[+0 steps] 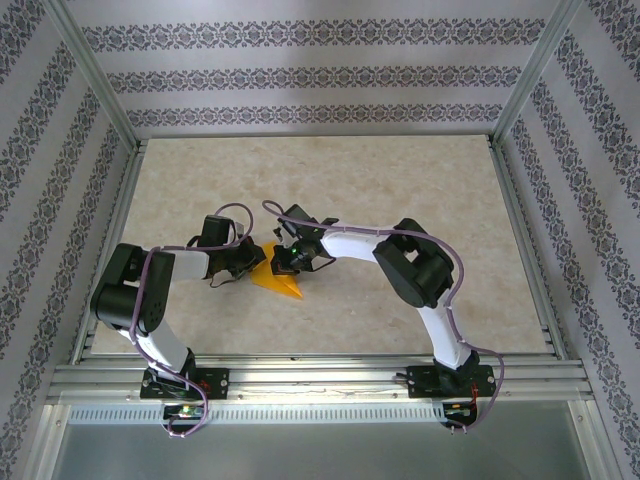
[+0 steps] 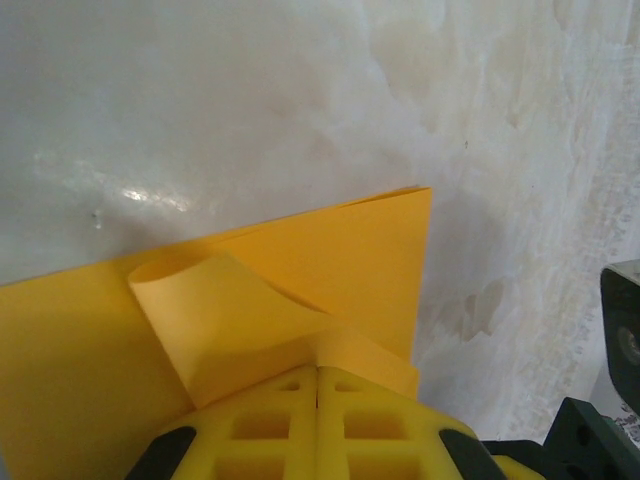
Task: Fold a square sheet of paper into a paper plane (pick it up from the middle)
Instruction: Fourth fold the wing at the center of the table.
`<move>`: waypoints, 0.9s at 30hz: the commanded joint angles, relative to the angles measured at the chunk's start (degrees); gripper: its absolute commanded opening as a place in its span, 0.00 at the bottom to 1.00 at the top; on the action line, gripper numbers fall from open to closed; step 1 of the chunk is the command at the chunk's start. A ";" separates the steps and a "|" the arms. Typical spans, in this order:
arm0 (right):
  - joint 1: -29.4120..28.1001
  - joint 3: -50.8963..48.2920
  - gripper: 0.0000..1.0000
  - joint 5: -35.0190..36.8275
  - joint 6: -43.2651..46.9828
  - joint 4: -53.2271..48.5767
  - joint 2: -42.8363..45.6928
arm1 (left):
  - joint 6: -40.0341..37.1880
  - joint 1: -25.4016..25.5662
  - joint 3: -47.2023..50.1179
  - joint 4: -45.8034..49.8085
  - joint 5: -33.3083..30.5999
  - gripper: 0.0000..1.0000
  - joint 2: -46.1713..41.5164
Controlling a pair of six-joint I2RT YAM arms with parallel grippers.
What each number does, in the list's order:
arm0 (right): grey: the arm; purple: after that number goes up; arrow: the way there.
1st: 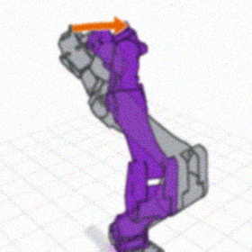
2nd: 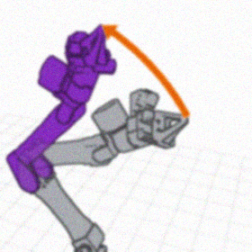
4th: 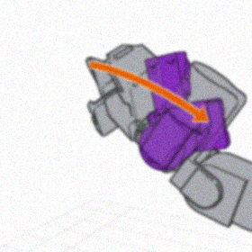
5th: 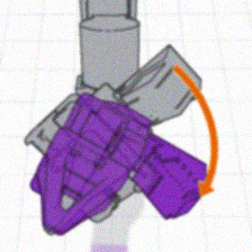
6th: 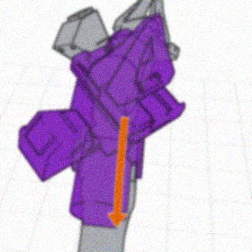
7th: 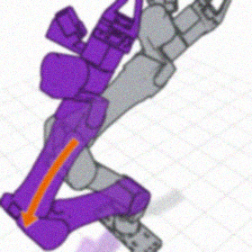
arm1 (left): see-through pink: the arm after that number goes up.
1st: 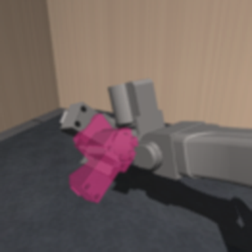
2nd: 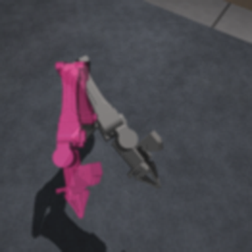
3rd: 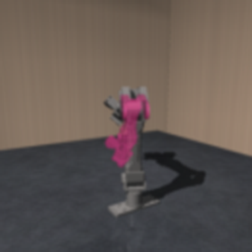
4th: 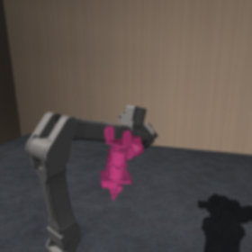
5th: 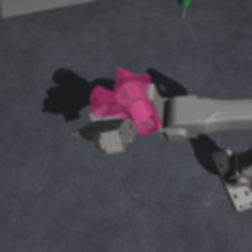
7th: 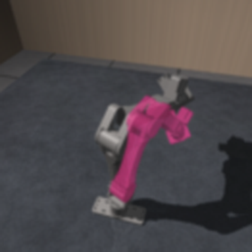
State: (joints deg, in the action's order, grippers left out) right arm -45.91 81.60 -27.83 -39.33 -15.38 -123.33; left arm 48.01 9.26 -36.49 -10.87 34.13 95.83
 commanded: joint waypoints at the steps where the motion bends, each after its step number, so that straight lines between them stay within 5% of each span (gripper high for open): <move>1: -0.58 -3.57 0.00 3.54 2.55 -4.52 0.55 | -1.23 -1.39 0.20 4.23 -3.78 0.05 -0.64; 27: -0.58 -7.16 0.00 2.11 4.00 -5.09 2.32 | -7.43 -9.17 -9.01 15.07 -4.67 0.06 -0.63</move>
State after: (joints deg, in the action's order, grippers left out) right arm -45.91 76.69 -27.20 -35.99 -13.34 -120.25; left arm 42.68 0.36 -44.03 -0.25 30.15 97.03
